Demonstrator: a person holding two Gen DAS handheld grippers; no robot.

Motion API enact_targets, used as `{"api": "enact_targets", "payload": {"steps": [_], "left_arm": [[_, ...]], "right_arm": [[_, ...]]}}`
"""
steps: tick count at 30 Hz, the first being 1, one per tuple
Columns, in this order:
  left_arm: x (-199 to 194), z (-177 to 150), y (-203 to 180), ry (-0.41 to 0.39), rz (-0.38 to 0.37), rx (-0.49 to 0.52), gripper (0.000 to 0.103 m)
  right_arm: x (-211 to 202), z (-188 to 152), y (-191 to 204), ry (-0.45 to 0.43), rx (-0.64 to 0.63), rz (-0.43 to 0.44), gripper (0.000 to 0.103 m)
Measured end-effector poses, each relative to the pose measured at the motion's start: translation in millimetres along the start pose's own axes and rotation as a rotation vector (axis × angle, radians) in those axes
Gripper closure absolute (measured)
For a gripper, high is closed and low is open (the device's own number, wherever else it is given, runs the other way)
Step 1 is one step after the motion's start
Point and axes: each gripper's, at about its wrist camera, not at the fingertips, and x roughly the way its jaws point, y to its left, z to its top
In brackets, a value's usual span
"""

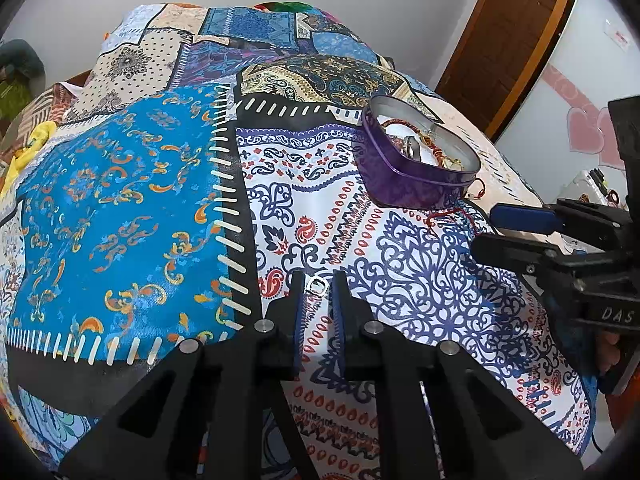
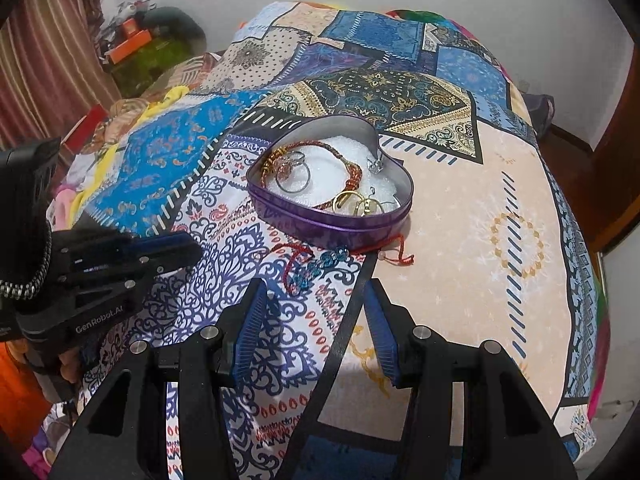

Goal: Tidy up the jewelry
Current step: 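Lower the left tool onto a small silver charm while the right tool lowers onto a red beaded string, then close both tools on their pieces and lift them off the quilt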

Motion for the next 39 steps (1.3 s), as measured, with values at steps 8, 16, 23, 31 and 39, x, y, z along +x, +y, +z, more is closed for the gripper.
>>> {"api": "enact_targets", "payload": {"steps": [8, 16, 23, 31, 39], "left_arm": [[-1.7, -1.2, -4.8, -0.008, 0.008, 0.021, 0.095], [-6.0, -2.8, -6.7, -0.012, 0.027, 0.024, 0.095], [-13.9, -4.0, -5.3, -0.026, 0.028, 0.023, 0.095], [-30.5, -6.2, -14.7, -0.052, 0.045, 0.05, 0.095], [-62.3, -0.2, -10.7, -0.114, 0.081, 0.039, 0.095]], "right_arm": [[5.0, 4.1, -0.1, -0.002, 0.018, -0.006, 0.057], [12.0, 8.1, 0.3, 0.011, 0.001, -0.037, 0.078], [8.8, 5.1, -5.1, 0.009, 0.007, -0.035, 0.096], [-11.2, -1.6, -7.9, -0.031, 0.016, -0.039, 0.096], [-32.5, -2.7, -14.1, -0.081, 0.039, -0.042, 0.096]]}}
